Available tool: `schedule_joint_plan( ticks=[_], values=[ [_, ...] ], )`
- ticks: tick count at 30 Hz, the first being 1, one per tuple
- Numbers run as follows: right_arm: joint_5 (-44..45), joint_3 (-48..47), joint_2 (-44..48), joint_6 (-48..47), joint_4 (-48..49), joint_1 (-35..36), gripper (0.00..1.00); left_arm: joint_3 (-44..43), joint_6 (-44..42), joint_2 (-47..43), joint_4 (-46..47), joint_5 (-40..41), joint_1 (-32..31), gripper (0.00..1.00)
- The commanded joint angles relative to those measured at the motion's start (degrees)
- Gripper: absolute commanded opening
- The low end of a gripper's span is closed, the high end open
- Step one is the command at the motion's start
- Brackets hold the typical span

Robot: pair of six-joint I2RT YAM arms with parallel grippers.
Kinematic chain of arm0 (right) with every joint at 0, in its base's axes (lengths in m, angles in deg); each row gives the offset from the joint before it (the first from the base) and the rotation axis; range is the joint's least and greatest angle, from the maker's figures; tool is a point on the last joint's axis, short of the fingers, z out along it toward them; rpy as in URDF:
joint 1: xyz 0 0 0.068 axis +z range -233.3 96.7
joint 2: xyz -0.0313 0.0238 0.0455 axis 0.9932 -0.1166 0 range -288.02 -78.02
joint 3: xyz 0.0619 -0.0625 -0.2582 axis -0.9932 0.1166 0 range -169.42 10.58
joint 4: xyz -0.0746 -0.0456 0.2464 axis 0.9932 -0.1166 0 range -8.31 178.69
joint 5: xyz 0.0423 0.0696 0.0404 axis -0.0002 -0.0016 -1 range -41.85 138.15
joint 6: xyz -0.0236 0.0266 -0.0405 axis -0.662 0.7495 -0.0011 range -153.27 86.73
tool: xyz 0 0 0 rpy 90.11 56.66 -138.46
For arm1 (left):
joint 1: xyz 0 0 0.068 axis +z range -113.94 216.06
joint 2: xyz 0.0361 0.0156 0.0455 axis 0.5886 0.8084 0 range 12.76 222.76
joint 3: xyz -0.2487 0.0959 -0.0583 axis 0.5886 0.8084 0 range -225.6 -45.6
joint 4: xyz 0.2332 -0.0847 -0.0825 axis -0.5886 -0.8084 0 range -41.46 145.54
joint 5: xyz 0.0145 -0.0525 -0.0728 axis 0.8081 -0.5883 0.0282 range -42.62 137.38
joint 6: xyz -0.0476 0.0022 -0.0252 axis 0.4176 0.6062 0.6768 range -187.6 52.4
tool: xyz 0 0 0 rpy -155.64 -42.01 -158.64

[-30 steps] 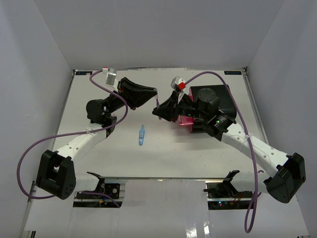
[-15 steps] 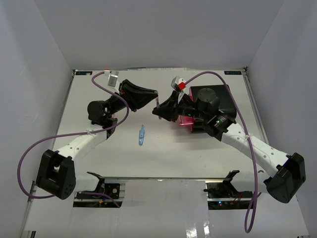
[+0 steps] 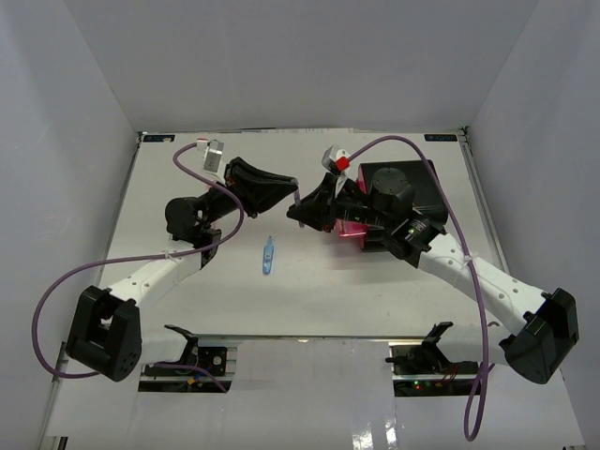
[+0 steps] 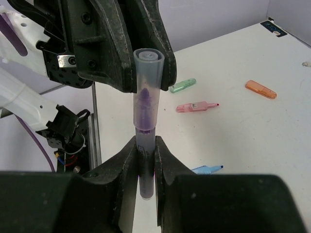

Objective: Sort the stationery into containers
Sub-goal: Close the pen cap on the pen.

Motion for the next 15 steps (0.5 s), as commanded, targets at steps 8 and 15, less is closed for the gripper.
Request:
schedule_joint_plan(
  ticks=[8,15],
  values=[
    [1.4,-3.36,3.16,0.26,7.66,-0.11,0.08,6.6,-3.26,-6.32,-7.35,-5.06,-0.16,0.1],
    [0.96,-2.84,3.33,-0.17,5.99,-0.1,0.08,4.34,-7.65,-9.93,-15.87,-4.54,-0.25,0.19]
  ],
)
